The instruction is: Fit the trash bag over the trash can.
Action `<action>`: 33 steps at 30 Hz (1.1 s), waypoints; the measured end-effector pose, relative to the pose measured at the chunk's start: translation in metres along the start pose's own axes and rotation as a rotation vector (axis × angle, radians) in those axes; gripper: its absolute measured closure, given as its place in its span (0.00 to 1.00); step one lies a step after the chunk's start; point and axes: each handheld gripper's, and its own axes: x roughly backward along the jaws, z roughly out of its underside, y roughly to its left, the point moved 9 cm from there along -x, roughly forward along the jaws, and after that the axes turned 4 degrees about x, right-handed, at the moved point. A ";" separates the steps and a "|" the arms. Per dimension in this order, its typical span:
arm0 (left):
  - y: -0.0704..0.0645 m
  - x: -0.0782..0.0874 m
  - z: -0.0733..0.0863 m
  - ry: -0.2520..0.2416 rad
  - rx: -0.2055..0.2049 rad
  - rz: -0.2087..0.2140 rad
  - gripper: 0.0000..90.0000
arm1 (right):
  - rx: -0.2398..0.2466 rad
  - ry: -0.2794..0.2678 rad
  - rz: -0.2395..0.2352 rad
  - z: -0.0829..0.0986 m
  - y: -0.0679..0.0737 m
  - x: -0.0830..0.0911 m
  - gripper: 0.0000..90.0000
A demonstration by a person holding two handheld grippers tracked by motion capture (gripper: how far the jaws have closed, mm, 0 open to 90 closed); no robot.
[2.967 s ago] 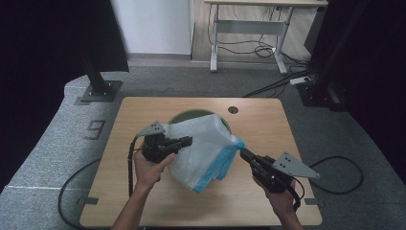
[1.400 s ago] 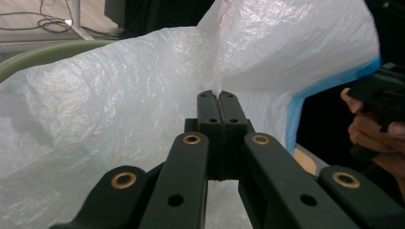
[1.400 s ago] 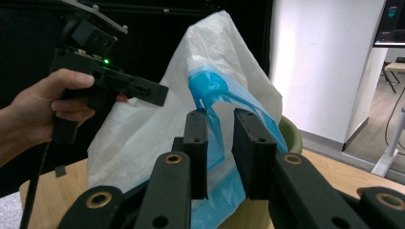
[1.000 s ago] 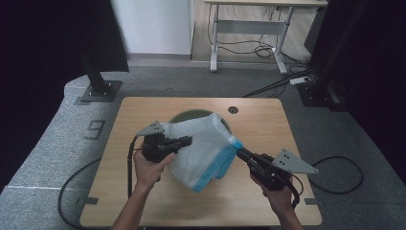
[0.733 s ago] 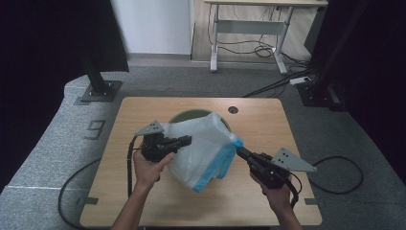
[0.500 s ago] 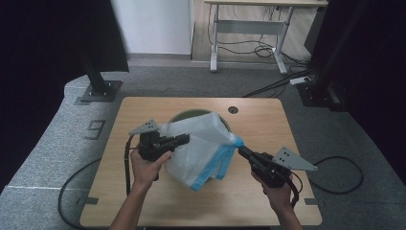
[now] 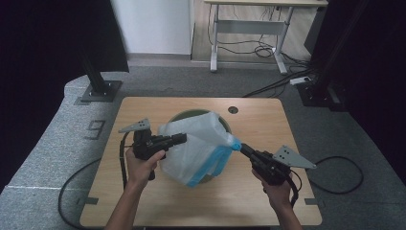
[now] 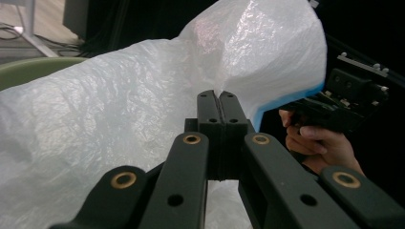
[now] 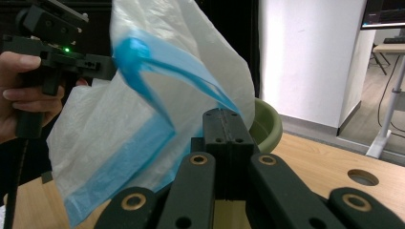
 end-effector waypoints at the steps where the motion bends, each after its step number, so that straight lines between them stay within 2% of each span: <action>1: 0.001 0.001 0.000 -0.005 0.003 -0.002 1.00 | 0.002 0.001 0.001 0.000 0.000 0.000 0.99; 5: 0.004 0.005 -0.002 -0.020 0.011 -0.013 1.00 | 0.005 0.005 -0.006 0.002 0.001 -0.001 0.99; 11: 0.006 0.002 0.000 -0.008 0.013 -0.017 1.00 | 0.067 0.001 -0.029 -0.001 0.015 -0.002 0.99; 13: 0.006 0.000 0.001 -0.002 0.011 -0.019 1.00 | 0.074 0.001 -0.042 -0.002 0.020 -0.004 0.87; 17: 0.006 -0.003 0.003 0.006 0.012 -0.020 1.00 | 0.082 0.028 -0.051 0.002 0.025 -0.008 0.78; 21: 0.007 -0.003 0.003 0.011 0.018 -0.015 1.00 | 0.068 0.036 -0.040 0.006 0.021 -0.013 0.74; 27: 0.007 -0.005 0.004 0.019 0.019 -0.010 1.00 | 0.065 0.036 -0.060 0.007 0.023 -0.021 0.74; 33: 0.007 -0.004 0.004 0.018 0.021 -0.012 1.00 | 0.101 0.046 -0.049 0.009 0.025 -0.024 0.90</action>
